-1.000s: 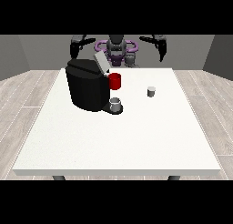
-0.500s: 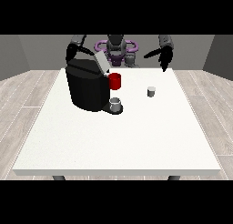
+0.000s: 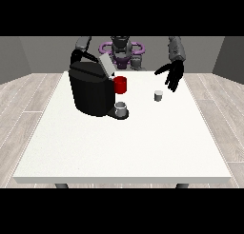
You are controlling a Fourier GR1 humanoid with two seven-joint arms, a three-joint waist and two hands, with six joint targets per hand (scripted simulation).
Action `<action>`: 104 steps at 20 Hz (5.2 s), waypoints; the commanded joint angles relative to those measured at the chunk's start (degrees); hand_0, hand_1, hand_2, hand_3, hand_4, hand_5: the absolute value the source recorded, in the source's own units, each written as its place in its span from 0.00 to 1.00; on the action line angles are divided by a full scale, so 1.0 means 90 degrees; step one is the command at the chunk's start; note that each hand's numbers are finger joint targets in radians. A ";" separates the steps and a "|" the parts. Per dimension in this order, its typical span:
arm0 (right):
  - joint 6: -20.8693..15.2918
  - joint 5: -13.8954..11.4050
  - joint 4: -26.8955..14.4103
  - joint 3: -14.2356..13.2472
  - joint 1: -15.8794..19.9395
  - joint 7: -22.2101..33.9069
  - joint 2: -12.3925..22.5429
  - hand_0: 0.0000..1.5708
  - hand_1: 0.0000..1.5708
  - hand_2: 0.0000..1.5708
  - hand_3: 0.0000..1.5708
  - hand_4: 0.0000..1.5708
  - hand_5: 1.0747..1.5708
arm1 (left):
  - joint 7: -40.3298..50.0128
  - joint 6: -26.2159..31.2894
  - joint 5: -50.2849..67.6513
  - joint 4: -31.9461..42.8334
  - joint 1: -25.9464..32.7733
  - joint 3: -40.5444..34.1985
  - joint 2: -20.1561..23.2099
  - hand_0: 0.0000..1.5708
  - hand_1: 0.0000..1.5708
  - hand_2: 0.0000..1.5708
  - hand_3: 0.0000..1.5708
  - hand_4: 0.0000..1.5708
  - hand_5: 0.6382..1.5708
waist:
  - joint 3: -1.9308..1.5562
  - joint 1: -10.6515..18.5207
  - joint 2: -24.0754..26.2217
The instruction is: Insert the coffee pod into the coffee machine and close the lid
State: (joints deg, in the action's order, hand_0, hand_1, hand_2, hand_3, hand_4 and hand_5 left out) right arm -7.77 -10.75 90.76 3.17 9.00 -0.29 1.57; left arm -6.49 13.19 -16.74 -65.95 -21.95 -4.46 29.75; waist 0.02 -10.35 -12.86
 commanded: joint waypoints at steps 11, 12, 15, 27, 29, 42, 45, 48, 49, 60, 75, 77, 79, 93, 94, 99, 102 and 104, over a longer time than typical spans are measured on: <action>-0.0381 0.0053 -0.0365 0.0485 0.0274 0.0338 -0.0171 0.00 0.00 0.00 0.00 0.00 1.00 | -0.0700 -0.0654 -0.1202 0.2015 -0.1269 0.0094 -0.0038 0.31 0.31 0.46 0.31 0.00 1.00 | 0.0001 -0.0054 -0.0406; -0.0117 0.0001 -0.0674 0.0100 0.0376 0.0172 -0.0069 0.00 0.00 0.00 0.00 0.00 1.00 | -0.0637 -0.0995 -0.1503 0.1850 -0.1051 0.0353 -0.0263 0.48 0.48 0.56 0.40 0.00 1.00 | -0.0001 0.0054 -0.0377; -0.0107 -0.0042 -0.0601 0.0048 0.1038 0.0461 -0.0030 0.00 0.00 0.00 0.00 0.00 1.00 | -0.0757 -0.1321 -0.1824 0.2000 -0.1486 0.0425 -0.0220 0.53 0.53 0.58 0.48 0.19 1.00 | 0.0001 0.0050 -0.0621; -0.0268 0.0126 -0.1166 0.0430 0.0549 0.0017 -0.0170 0.00 0.00 0.00 0.00 0.00 1.00 | -0.0509 -0.1440 -0.3217 0.2777 -0.1543 0.1245 -0.0304 0.56 0.56 0.64 0.52 0.18 1.00 | -0.0001 -0.0070 -0.0337; -0.0092 0.0068 -0.1286 0.0039 0.0715 0.0115 -0.0068 0.00 0.00 0.00 0.00 0.00 1.00 | -0.0507 -0.1263 -0.3341 0.2900 -0.1563 0.1319 -0.0363 0.48 0.48 0.60 0.51 0.24 1.00 | -0.0002 -0.0026 -0.0179; -0.0287 -0.0097 -0.1658 -0.0041 0.0457 0.0279 0.0040 0.00 0.00 0.00 0.00 0.00 1.00 | -0.1388 -0.0736 -0.2829 0.3232 -0.2129 0.0653 -0.0564 0.90 0.90 0.89 0.85 0.31 1.00 | 0.0001 0.0075 0.0273; -0.0512 -0.0125 -0.2329 -0.0224 0.0278 -0.0359 -0.0034 0.00 0.00 0.00 0.00 0.00 1.00 | -0.1309 -0.0392 -0.2807 0.2959 -0.2088 0.0768 -0.0841 0.92 0.92 0.91 0.86 0.33 1.00 | -0.0004 0.0440 0.0502; -0.0370 -0.0036 -0.2473 -0.0363 0.0766 0.0195 0.0053 0.00 0.00 0.00 0.00 0.00 1.00 | -0.0960 0.0134 -0.2867 0.2942 -0.2493 0.0783 -0.0844 0.90 0.90 0.89 0.84 0.33 1.00 | -0.0004 0.0450 0.0656; -0.0392 -0.0136 -0.2641 -0.0351 0.0540 -0.0166 0.0139 0.00 0.00 0.00 0.00 0.00 1.00 | -0.0847 0.0206 -0.2937 0.2826 -0.2604 0.0834 -0.0818 0.89 0.89 0.89 0.84 0.32 1.00 | -0.0005 0.0412 0.0734; -0.0612 -0.0132 -0.2487 -0.0018 0.0673 -0.0056 -0.0160 0.00 0.00 0.00 0.00 0.00 1.00 | -0.0365 0.0976 -0.2916 0.2568 -0.3439 0.0713 -0.0997 0.85 0.85 0.87 0.86 0.36 1.00 | -0.0004 0.0264 0.0990; -0.0233 -0.0105 -0.1679 -0.0015 0.1120 0.0221 -0.0018 0.00 0.00 0.00 0.00 0.00 1.00 | 0.0289 0.1142 -0.2603 0.2877 -0.4759 -0.0177 -0.0615 0.75 0.75 0.80 0.81 0.31 1.00 | 0.0000 -0.0753 0.0399; -0.0466 0.0004 -0.2178 -0.0610 0.1718 0.0070 0.0227 0.00 0.00 0.00 0.00 0.02 1.00 | 0.0442 0.1538 -0.2573 0.2680 -0.5225 -0.0097 -0.0609 0.77 0.77 0.81 0.80 0.31 1.00 | -0.0005 -0.0298 0.0150; -0.0189 0.0140 -0.1875 -0.0463 0.1431 0.0237 0.0205 0.00 0.00 0.00 0.00 0.17 1.00 | 0.0618 0.1287 -0.2649 0.2850 -0.4989 -0.0122 -0.0750 0.79 0.79 0.83 0.80 0.31 1.00 | -0.0003 -0.0569 0.0360; -0.0331 0.0160 -0.2055 -0.0739 0.1896 -0.0012 0.0333 0.00 0.00 0.00 0.00 0.00 1.00 | 0.0234 0.1259 -0.2756 0.3025 -0.5562 -0.0189 -0.0470 0.76 0.76 0.80 0.78 0.30 1.00 | -0.0004 -0.0633 -0.0576; -0.0066 0.0229 -0.1816 -0.0551 0.1428 -0.0127 0.0306 0.00 0.00 0.00 0.00 0.00 1.00 | 0.0252 0.1182 -0.2702 0.3202 -0.5333 -0.0329 -0.0393 0.79 0.79 0.82 0.79 0.28 1.00 | -0.0003 -0.0892 -0.0409; -0.0244 0.0126 -0.1947 -0.0610 0.1678 -0.0250 0.0305 0.00 0.00 0.00 0.00 0.08 1.00 | 0.0324 0.1233 -0.2741 0.3222 -0.5568 -0.0290 -0.0504 0.77 0.77 0.80 0.78 0.27 1.00 | -0.0005 -0.0806 -0.0535; -0.0250 0.0122 -0.1646 -0.0591 0.2014 0.0465 0.0342 0.00 0.00 0.00 0.00 0.02 1.00 | 0.0015 0.1049 -0.2781 0.3340 -0.5385 -0.0280 -0.0506 0.76 0.76 0.79 0.76 0.28 1.00 | 0.0000 -0.0855 -0.0503; -0.0426 0.0007 -0.1780 -0.0458 0.1701 0.0160 0.0113 0.00 0.00 0.00 0.00 0.11 1.00 | 0.0005 0.1283 -0.2731 0.3353 -0.5521 -0.0354 -0.0294 0.76 0.76 0.80 0.76 0.27 1.00 | -0.0002 -0.0778 -0.0505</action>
State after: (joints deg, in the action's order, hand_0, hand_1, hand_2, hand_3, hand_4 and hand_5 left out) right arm -10.49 -9.66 73.27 -2.54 25.38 0.72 4.18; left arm -4.16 24.17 -41.64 -37.02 -71.37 -6.45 24.27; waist -0.01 -16.84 -16.63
